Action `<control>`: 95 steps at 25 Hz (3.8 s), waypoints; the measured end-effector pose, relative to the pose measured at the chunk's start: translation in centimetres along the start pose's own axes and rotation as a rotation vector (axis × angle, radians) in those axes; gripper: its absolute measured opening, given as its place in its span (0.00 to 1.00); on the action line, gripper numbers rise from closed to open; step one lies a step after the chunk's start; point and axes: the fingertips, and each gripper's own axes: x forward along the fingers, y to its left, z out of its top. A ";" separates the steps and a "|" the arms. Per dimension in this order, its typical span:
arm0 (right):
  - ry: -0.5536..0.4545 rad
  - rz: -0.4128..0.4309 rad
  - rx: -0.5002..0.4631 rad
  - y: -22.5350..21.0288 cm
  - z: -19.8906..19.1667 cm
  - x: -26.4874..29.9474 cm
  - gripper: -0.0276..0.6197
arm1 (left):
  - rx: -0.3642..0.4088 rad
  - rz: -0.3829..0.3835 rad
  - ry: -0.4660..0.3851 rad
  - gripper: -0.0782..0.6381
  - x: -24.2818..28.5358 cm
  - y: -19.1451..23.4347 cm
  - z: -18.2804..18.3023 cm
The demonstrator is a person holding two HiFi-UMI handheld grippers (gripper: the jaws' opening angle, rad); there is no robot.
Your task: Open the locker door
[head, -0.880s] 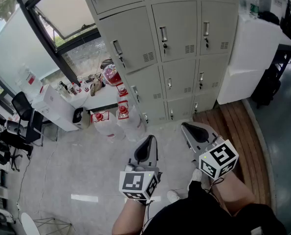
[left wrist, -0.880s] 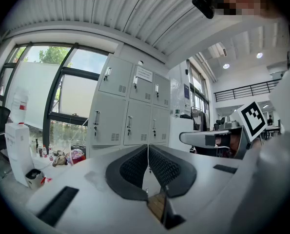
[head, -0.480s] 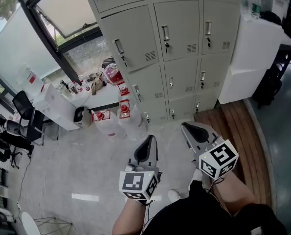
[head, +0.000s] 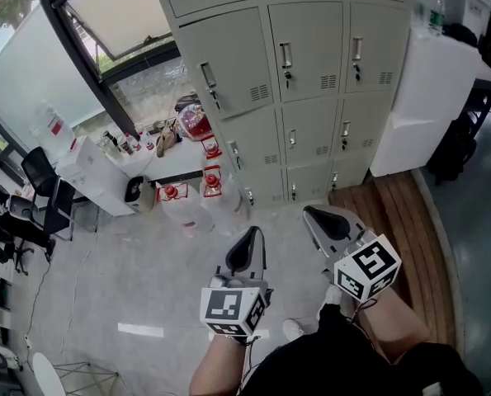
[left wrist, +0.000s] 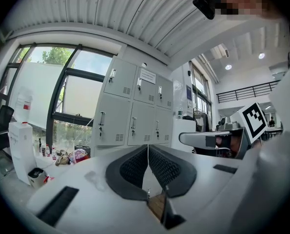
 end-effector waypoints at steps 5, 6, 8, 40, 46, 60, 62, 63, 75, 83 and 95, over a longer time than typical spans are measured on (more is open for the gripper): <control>0.000 0.019 -0.009 1.3 0.2 0.7 0.13 | 0.017 0.016 -0.020 0.14 -0.9 1.0 0.1; 0.002 0.025 -0.011 1.4 0.3 0.9 0.13 | 0.009 0.022 -0.010 0.14 -1.1 1.3 0.0; 0.007 0.039 -0.013 1.7 0.3 1.4 0.13 | -0.001 0.035 -0.002 0.14 -1.4 1.7 -0.2; 0.010 0.175 0.029 -10.2 1.9 19.3 0.13 | 0.004 0.201 -0.016 0.14 13.1 13.1 1.9; 0.018 0.181 0.030 -13.5 1.7 22.5 0.13 | -0.003 0.226 -0.020 0.14 17.2 15.5 2.1; -0.004 0.222 0.045 -18.1 3.5 26.6 0.13 | 0.016 0.286 -0.034 0.14 23.1 18.4 4.2; -0.007 0.230 0.048 -18.2 3.8 26.9 0.13 | 0.028 0.292 -0.038 0.14 23.4 18.6 4.7; -0.008 0.233 0.050 -18.2 4.0 27.0 0.13 | 0.036 0.295 -0.040 0.14 23.6 18.6 5.0; -0.054 0.233 0.058 -19.6 5.6 27.6 0.13 | 0.084 0.311 -0.047 0.14 25.8 19.9 7.9; -0.073 0.194 0.057 -20.3 6.1 29.5 0.13 | 0.081 0.291 -0.051 0.14 27.2 22.6 8.6; -0.047 0.089 0.073 -21.8 5.9 34.9 0.13 | 0.080 0.228 -0.025 0.14 31.7 29.6 9.4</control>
